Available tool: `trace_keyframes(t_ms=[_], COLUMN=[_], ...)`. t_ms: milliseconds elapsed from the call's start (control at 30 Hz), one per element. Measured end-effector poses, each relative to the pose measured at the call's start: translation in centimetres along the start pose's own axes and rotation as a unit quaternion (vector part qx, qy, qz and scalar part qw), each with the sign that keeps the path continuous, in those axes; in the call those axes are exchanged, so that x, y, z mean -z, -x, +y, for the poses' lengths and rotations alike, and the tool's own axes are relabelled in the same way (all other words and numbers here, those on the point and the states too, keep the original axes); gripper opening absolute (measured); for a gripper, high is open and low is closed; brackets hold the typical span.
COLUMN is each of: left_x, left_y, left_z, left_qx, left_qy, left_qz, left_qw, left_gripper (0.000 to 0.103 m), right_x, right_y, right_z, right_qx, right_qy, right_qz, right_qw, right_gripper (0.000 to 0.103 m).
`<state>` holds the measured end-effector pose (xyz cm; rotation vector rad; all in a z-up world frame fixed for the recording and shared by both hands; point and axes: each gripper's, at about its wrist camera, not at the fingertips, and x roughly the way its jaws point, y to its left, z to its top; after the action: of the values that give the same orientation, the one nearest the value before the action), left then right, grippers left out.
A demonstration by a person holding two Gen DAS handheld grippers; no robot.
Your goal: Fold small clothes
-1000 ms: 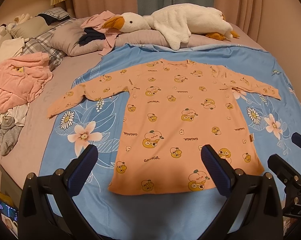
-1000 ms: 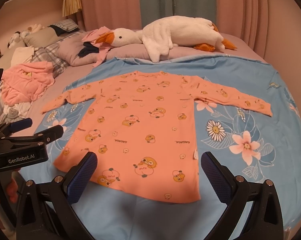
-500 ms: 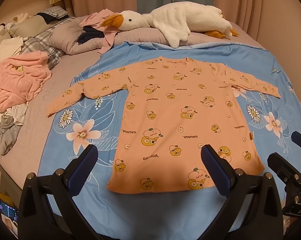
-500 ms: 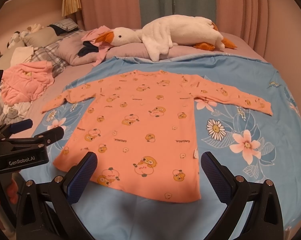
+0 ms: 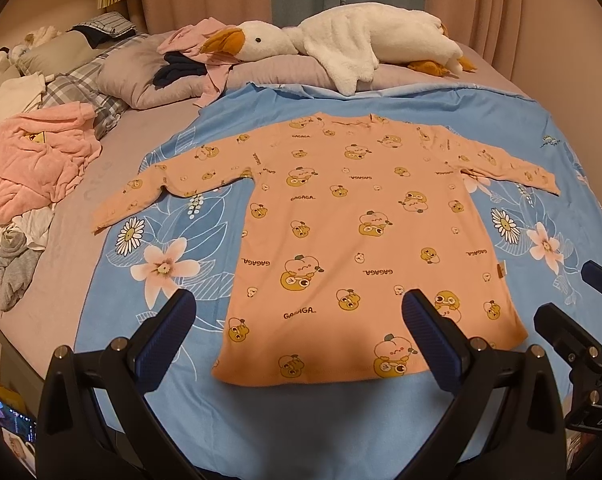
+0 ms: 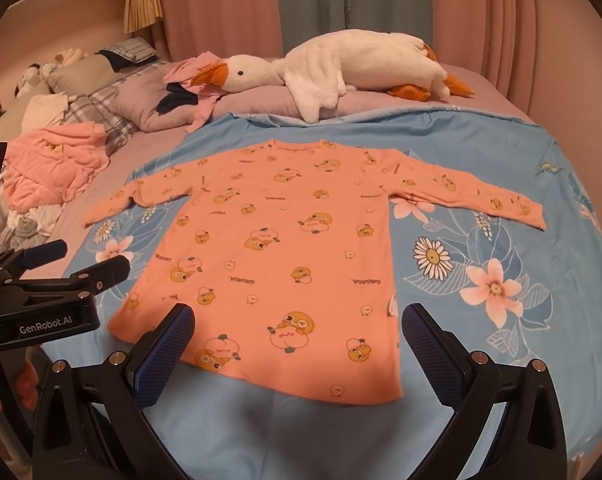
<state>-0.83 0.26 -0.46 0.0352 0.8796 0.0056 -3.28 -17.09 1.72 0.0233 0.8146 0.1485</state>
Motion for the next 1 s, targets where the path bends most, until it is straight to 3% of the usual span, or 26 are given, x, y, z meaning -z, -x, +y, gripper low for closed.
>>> trace_keyframes(t_ms=[567,700,833,1000], left_x=[0.3,0.5,0.8,0.6], left_y=[-0.7,-2.2,-4.8,-7.1], left_z=[0.0,0.5,1.2,1.3], left_qx=[-0.001,0.024,0.048,0.081], left_qy=[-0.001,0.017,0.048,0.064], left_qz=[0.006,0.027,0.061,0.083], left_qw=[1.0,0.9992,0.9958,0.9912], left_gripper=[0.103,0.103,0.103,0.103], right_x=[0.2,0.6,1.7,2.4], right_y=[-0.4,-1.7,-4.0,-5.4], right_z=[-0.1,-1.1,-3.0,-6.6], right_qx=[-0.004,-0.065,-0.14,-0.152], right_qy=[-0.005,-0.039,-0.104,-0.178], right_qz=[0.005,0.027,0.06,0.049], right_qw=[1.0,0.997,0.983,0.971], right_gripper=[0.102,0.102,0.102,0.102])
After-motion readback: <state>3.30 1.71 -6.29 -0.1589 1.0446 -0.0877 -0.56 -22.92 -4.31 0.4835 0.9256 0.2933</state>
